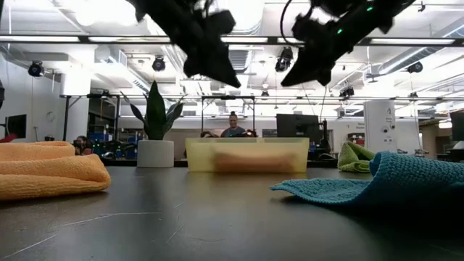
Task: Fold microfiber towels
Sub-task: Fold the blue towel on the table
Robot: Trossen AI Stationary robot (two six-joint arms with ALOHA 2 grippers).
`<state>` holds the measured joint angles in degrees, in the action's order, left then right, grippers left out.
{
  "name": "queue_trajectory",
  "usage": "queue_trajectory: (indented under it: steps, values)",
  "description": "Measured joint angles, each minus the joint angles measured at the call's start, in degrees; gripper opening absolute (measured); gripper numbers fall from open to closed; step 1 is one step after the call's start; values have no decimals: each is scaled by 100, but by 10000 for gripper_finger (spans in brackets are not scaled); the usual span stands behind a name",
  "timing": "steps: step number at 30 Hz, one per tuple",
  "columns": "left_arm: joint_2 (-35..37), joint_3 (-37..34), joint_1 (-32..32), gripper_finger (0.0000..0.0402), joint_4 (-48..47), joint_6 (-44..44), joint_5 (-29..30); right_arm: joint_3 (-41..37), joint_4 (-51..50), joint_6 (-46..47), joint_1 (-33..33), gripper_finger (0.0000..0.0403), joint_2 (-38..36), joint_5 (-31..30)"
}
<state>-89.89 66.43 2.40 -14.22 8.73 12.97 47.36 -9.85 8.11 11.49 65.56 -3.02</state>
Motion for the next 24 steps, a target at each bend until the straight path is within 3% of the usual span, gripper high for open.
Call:
queue_trajectory:
  steps: [7, 12, 14, 18, 24]
  values:
    - [-43, -26, -1576, 0, -181, 1372, -353, -970, 1498, -89, -1322, 11, -199, -3]
    - [-68, -37, -2557, 0, -882, 2085, -1693, -1473, 2774, -280, -2072, 11, -47, 1]
    - [-57, -37, -2827, 0, -935, 2607, -2042, -1555, 2922, -281, -2283, 11, -33, -3]
    - [-56, -31, -3151, 0, -923, 3882, -2140, -1573, 2996, -481, -2524, 11, -24, -1]
    - [-56, -28, -3390, 0, -955, 4845, -2402, -1275, 2548, -154, -2564, 11, -28, 134]
